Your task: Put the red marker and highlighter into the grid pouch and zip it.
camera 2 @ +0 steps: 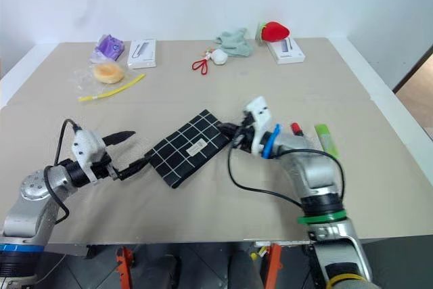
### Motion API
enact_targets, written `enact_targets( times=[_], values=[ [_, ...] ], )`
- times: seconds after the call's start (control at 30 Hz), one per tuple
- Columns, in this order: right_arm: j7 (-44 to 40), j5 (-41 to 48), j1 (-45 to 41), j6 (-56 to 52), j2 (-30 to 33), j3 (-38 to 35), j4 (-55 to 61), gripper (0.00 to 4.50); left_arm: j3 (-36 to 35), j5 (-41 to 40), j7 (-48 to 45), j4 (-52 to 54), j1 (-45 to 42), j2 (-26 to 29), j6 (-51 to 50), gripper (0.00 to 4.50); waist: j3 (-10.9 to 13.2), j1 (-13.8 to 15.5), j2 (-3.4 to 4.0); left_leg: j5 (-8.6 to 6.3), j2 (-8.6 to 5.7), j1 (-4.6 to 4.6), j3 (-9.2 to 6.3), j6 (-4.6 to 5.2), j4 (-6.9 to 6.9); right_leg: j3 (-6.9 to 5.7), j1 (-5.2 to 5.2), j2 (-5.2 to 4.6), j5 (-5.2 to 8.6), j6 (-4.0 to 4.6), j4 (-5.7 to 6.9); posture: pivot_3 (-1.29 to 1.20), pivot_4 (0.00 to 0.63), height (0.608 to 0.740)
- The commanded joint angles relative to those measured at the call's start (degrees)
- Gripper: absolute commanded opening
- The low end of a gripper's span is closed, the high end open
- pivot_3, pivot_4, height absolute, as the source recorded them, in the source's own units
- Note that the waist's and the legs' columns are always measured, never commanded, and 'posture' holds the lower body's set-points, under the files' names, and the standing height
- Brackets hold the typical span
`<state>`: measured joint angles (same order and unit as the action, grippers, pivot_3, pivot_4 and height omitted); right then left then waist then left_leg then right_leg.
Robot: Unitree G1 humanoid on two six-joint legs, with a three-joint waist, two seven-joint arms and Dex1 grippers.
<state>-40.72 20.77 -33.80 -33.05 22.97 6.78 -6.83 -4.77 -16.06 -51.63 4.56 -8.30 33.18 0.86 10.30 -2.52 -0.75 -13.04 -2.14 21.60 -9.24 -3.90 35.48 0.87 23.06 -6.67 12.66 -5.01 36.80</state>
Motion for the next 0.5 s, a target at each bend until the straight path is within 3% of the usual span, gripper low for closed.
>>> enact_targets(
  times=[0.03,0.23,0.5],
  values=[
    [5.10,-7.08,-2.39,1.12,-1.17,2.81,-6.72,0.03,2.70,6.02,-0.70,-2.09,-1.48,1.30,9.68,4.50,0.00,-0.02,0.00,0.00,0.00,0.00,0.02,0.00,0.00,0.02,0.02,0.01,-0.01,0.01,0.00,0.00,0.150,0.740],
    [9.28,-10.34,-3.05,-1.17,-3.79,3.50,-11.25,0.03,8.82,20.55,2.41,-9.46,-3.79,4.21,31.44,4.50,-0.16,-0.08,-0.15,0.09,0.17,-0.10,0.05,-0.06,-0.02,0.07,0.00,0.18,-0.04,-0.13,0.00,0.00,0.150,0.740],
    [11.05,-9.88,-2.67,-2.49,-6.06,1.80,-10.65,0.03,13.67,34.79,12.64,-17.29,-7.86,3.75,42.09,4.50,-0.32,0.00,-0.09,0.29,0.46,-0.23,0.02,0.17,-0.01,0.08,-0.08,0.48,-0.35,-0.17,0.01,0.00,0.150,0.740]
  ],
)
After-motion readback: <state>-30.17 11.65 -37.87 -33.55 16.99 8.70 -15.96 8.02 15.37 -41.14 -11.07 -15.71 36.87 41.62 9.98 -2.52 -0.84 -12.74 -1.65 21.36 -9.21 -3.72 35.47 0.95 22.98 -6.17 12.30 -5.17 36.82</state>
